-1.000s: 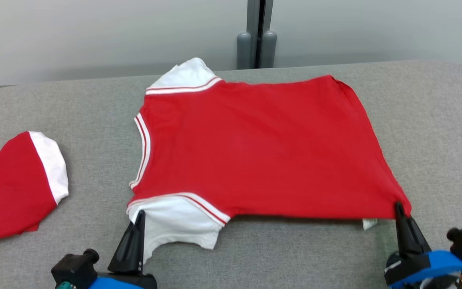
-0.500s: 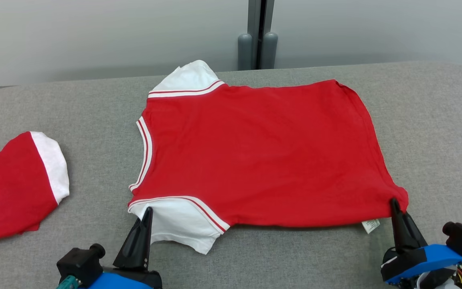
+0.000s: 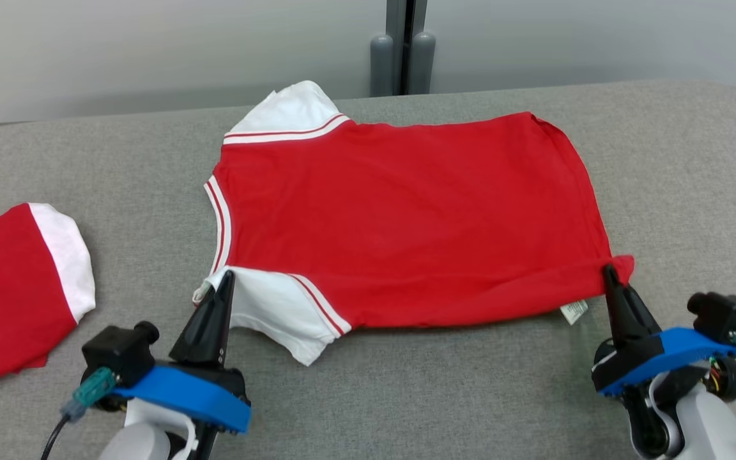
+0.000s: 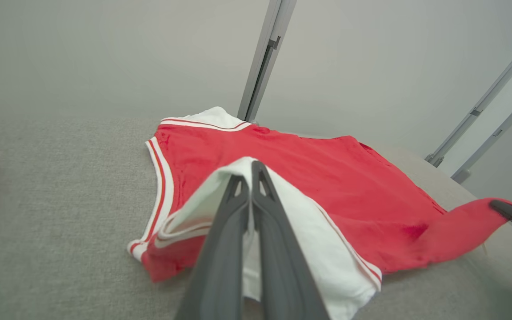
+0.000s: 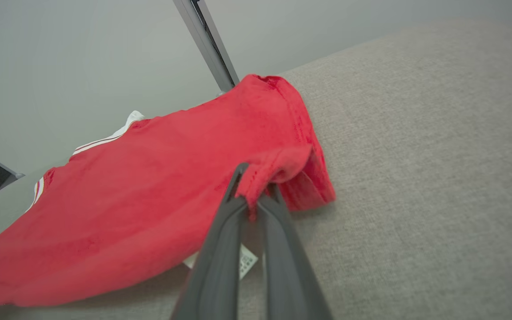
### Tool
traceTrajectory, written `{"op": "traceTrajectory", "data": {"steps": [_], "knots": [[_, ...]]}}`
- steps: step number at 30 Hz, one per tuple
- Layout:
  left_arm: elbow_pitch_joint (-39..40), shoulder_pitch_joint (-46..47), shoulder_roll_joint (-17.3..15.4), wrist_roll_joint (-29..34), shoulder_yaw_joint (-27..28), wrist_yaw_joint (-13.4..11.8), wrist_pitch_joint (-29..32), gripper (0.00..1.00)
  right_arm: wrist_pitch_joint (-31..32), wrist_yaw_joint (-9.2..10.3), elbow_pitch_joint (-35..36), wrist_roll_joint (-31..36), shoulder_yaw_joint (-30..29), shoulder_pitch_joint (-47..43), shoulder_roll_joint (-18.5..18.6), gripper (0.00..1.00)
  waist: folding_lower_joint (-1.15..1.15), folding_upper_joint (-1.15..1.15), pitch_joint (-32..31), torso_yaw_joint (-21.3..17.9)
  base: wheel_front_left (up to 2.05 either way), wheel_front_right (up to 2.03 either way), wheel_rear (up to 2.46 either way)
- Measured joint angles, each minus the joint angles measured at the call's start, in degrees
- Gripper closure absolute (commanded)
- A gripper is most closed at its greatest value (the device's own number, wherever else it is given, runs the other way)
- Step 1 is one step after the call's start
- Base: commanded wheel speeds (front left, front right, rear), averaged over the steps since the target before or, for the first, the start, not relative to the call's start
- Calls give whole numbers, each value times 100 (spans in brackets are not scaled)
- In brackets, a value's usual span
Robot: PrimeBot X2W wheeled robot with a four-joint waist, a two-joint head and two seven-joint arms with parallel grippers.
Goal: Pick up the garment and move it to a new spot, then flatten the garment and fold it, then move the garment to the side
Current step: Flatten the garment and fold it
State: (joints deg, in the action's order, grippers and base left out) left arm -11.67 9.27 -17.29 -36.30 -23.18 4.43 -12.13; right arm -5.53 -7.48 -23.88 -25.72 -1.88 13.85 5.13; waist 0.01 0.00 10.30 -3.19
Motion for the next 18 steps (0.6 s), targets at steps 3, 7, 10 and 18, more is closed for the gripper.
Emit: {"op": "traceTrajectory", "data": {"steps": [3,7,10,18], "knots": [[-179,265,-2,7,-53,66,27,100,98,0,-170,38,1,236,-7,100,0,0,86,-20,0,0,0],[-428,598,-3,4,-121,132,43,100,167,0,-435,92,-2,592,-1,100,0,0,210,-34,0,0,0],[-613,834,-3,-4,-156,174,43,100,135,0,-638,91,-4,821,25,100,0,0,291,-29,0,0,0],[-1133,1480,-42,-124,-261,252,57,100,31,0,-1180,90,60,1455,80,100,0,0,497,-47,0,0,0]]}}
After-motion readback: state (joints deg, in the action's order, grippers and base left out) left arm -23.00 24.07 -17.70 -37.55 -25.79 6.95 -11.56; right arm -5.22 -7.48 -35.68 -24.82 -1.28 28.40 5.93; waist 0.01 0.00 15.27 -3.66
